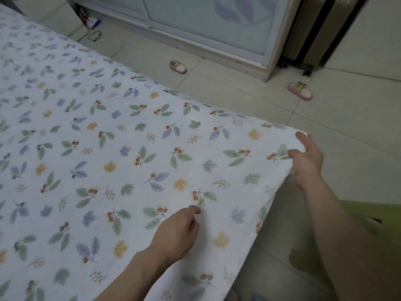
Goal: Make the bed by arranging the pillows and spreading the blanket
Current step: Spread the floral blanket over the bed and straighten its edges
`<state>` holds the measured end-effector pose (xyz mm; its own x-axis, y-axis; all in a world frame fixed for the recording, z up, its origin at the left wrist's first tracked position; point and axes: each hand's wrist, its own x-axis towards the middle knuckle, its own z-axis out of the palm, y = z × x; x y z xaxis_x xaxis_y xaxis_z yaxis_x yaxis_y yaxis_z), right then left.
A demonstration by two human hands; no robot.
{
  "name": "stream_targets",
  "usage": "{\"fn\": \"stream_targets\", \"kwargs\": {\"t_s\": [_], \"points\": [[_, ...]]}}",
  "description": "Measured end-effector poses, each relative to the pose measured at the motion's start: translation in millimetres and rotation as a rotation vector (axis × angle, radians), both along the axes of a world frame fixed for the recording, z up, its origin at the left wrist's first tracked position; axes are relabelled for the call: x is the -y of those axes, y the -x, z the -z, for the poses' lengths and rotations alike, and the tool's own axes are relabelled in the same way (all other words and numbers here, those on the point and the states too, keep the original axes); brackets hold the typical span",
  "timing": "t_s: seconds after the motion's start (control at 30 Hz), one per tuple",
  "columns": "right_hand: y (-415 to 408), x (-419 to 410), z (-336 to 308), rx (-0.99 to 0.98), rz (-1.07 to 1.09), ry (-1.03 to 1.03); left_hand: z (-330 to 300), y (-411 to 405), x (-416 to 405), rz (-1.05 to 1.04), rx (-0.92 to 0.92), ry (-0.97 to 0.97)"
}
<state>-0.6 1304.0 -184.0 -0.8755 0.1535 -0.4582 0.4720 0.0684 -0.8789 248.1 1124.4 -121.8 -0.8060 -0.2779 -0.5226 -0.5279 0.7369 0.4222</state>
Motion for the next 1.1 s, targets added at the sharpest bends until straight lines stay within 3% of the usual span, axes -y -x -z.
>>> {"fn": "stream_targets", "kwargs": {"t_s": [0.13,0.2,0.47,0.6,0.93,1.1], "points": [[-11.1,-13.1,19.0,0.133,-0.213,-0.372,-2.7,6.0,-4.3,0.02,-0.015,0.007],[-20.2,-15.3,21.1,0.188,-0.247,-0.449,-7.4,5.0,-6.0,0.034,-0.017,0.005],[-70.4,-4.1,27.5,0.055,-0.378,-0.392,-45.0,-28.2,-0.6,0.006,-0.042,0.042],[-132.9,19.4,-44.0,0.05,-0.449,-0.357,-68.3,-74.1,9.0,-0.055,-0.055,0.065],[-361.1,59.4,-179.3,-0.155,-0.788,-0.261,-158.4,-304.0,33.8,-0.343,-0.19,0.125],[-480.3,69.9,-225.4,-0.144,-0.944,-0.202,-201.7,-440.0,36.3,-0.498,-0.223,0.155]]}}
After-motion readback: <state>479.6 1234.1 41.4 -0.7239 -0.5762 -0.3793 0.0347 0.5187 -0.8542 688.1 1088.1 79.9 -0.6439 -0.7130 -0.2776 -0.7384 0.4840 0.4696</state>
